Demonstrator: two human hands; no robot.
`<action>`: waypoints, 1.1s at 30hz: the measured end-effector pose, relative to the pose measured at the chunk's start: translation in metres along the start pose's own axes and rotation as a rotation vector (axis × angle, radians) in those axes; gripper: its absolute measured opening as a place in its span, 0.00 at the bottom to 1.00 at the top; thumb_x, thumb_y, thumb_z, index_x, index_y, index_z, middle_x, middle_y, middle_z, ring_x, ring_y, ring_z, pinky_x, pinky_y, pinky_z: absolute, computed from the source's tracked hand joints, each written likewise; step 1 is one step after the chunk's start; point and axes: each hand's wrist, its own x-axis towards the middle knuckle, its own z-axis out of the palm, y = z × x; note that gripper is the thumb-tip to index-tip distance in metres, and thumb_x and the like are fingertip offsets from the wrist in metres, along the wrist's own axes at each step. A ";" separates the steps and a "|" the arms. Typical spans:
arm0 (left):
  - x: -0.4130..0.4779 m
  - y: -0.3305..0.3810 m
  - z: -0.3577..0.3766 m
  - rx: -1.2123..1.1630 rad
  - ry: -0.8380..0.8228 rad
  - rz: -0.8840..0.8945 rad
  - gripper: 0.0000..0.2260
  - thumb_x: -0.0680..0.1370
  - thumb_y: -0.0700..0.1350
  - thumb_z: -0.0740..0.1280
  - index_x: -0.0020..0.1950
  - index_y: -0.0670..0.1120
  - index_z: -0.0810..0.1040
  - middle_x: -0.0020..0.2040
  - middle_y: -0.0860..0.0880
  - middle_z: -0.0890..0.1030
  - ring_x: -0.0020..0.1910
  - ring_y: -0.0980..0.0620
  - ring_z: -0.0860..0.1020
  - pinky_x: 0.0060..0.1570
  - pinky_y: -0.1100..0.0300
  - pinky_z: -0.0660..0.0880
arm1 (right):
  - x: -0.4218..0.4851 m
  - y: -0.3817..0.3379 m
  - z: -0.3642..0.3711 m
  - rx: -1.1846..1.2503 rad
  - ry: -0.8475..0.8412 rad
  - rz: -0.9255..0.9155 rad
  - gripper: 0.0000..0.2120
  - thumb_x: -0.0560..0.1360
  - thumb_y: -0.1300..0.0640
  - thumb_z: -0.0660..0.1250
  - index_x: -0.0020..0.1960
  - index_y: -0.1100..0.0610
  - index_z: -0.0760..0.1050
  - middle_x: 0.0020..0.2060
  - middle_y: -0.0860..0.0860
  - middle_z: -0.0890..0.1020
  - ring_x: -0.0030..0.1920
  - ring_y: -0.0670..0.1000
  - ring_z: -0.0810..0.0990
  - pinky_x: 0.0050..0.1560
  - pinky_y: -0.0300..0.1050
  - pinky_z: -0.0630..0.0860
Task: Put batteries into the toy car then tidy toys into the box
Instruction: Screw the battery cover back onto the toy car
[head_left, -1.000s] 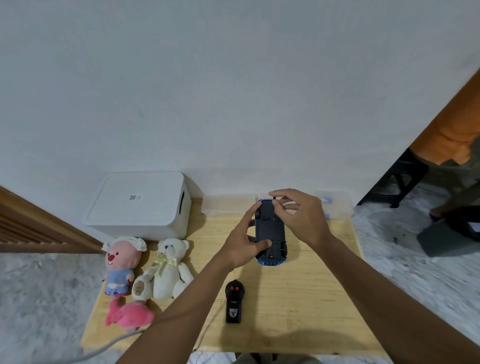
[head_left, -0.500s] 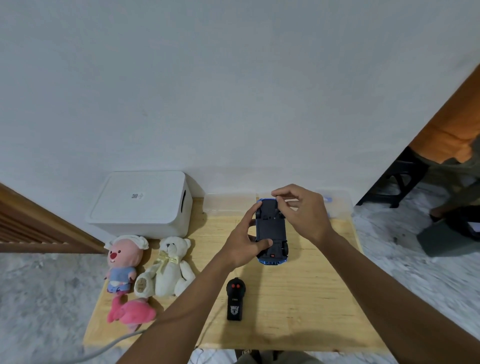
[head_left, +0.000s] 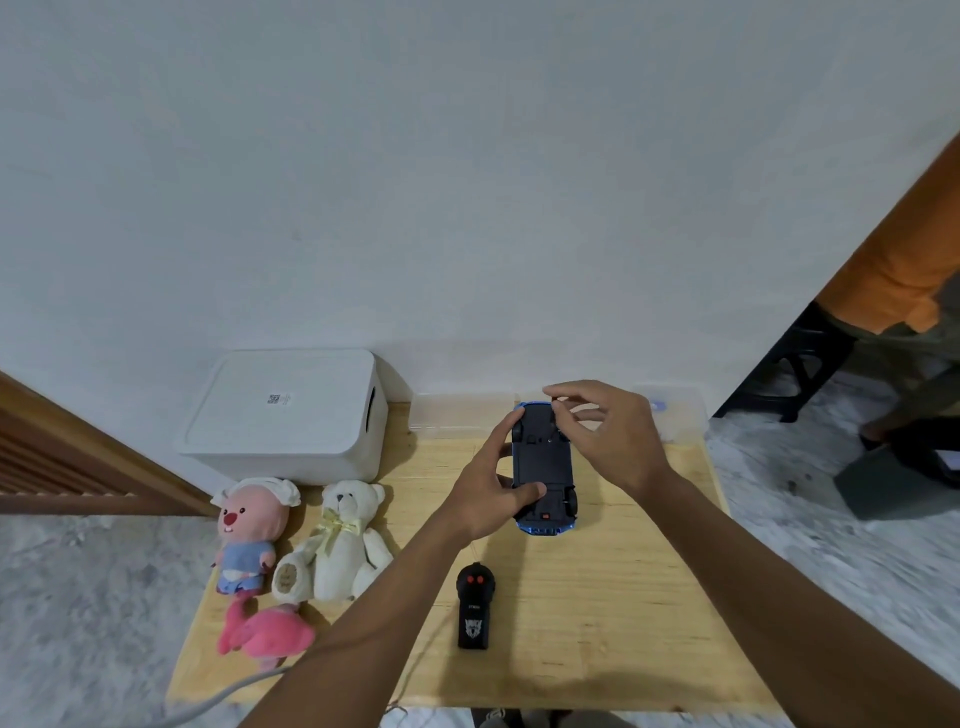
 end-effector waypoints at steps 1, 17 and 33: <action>0.000 0.000 0.000 0.004 0.000 -0.001 0.41 0.77 0.39 0.75 0.79 0.68 0.59 0.69 0.53 0.75 0.47 0.57 0.83 0.42 0.64 0.80 | -0.001 0.000 0.000 0.001 -0.001 0.004 0.09 0.77 0.61 0.71 0.54 0.51 0.86 0.49 0.41 0.86 0.49 0.44 0.85 0.48 0.32 0.80; -0.001 0.000 0.000 0.014 -0.010 0.043 0.41 0.77 0.38 0.75 0.81 0.63 0.58 0.73 0.54 0.73 0.57 0.68 0.78 0.45 0.67 0.79 | 0.002 0.001 -0.001 0.004 0.024 0.027 0.06 0.76 0.57 0.74 0.49 0.46 0.85 0.45 0.37 0.85 0.45 0.45 0.84 0.44 0.33 0.79; 0.000 -0.001 -0.005 0.033 -0.012 0.031 0.41 0.77 0.40 0.75 0.80 0.66 0.58 0.70 0.53 0.75 0.43 0.62 0.83 0.43 0.64 0.80 | 0.002 -0.001 0.002 0.005 0.013 0.034 0.06 0.75 0.53 0.75 0.49 0.42 0.84 0.45 0.37 0.85 0.44 0.45 0.82 0.40 0.33 0.78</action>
